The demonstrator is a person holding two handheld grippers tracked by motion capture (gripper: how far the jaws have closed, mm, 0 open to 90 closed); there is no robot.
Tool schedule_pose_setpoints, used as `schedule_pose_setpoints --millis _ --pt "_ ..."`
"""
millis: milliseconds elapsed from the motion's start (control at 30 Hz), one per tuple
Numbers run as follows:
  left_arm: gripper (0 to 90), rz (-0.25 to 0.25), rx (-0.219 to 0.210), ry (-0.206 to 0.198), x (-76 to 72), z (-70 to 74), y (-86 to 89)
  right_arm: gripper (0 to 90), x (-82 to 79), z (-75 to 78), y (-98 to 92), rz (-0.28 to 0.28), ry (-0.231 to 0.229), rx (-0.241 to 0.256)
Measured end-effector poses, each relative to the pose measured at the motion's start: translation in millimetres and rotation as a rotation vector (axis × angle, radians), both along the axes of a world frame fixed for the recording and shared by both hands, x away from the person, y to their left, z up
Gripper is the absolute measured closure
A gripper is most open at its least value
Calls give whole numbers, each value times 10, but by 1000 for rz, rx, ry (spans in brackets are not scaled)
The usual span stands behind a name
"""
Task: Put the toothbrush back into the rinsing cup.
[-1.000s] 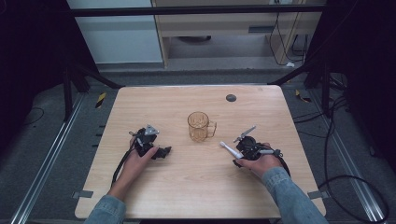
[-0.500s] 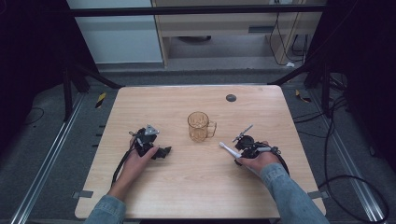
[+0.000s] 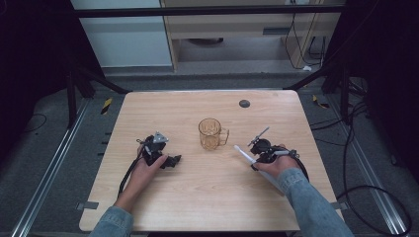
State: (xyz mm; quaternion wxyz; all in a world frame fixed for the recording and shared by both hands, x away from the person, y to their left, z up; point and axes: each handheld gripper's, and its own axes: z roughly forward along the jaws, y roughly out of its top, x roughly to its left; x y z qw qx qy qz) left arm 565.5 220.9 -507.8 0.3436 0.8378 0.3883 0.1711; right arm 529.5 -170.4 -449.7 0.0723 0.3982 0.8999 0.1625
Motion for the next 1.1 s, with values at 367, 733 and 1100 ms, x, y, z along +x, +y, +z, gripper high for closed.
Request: schedule_pose_setpoints --millis 367,733,1100 --pt "0 0 0 0 0 0 0 677 10 457 -322 -79 -149 179" --pt "0 0 1 1 4 1 -2 678 69 883 -367 -105 -306 305" --pt "0 -1 0 1 5 0 -1 678 251 969 -196 -138 -438 386"
